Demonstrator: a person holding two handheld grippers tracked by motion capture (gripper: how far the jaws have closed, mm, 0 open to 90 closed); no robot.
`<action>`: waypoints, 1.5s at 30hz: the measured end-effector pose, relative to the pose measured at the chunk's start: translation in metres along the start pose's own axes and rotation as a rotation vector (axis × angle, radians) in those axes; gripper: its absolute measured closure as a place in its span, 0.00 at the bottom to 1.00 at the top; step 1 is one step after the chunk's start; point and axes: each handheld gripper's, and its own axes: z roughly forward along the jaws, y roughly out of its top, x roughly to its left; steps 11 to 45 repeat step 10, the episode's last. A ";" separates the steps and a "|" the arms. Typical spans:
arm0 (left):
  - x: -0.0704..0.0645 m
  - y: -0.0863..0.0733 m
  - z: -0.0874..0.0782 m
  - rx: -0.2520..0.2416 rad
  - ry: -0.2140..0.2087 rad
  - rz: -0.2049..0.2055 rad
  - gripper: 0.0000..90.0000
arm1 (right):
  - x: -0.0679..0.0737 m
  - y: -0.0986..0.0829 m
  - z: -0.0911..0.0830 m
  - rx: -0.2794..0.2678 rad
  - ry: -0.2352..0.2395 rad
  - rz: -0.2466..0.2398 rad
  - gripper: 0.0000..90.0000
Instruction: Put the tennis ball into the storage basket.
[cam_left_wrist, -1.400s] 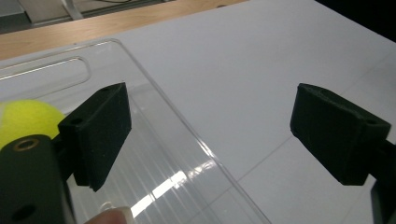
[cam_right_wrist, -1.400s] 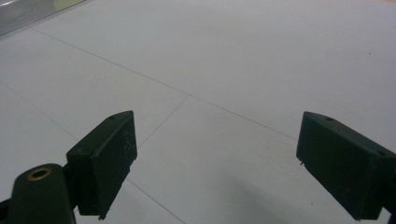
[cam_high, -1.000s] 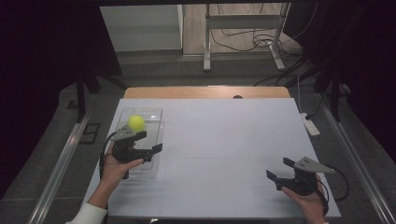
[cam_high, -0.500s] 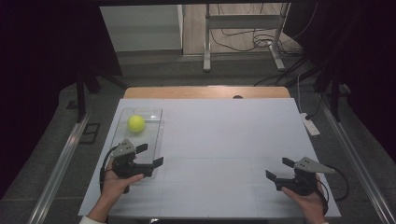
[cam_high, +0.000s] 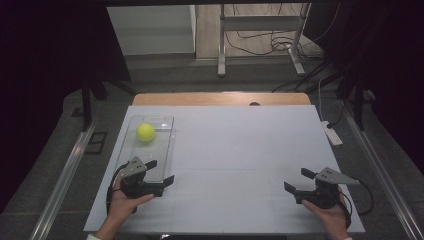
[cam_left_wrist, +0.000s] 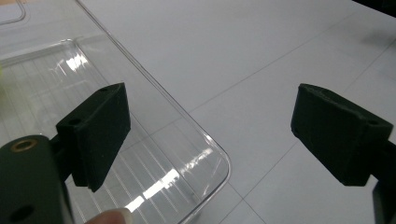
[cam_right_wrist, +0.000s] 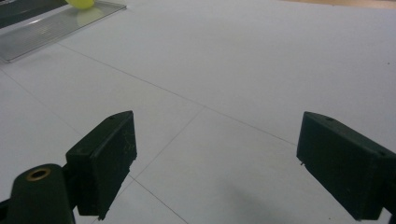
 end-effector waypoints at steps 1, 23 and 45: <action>0.000 0.000 0.000 -0.002 0.001 -0.002 0.15 | 0.000 0.000 0.000 -0.002 0.003 -0.001 0.13; 0.001 -0.001 0.001 0.001 -0.003 -0.008 0.14 | -0.002 0.000 0.000 -0.005 0.009 0.002 0.13; 0.001 -0.001 0.001 0.001 -0.003 -0.008 0.14 | -0.002 0.000 0.000 -0.005 0.009 0.002 0.13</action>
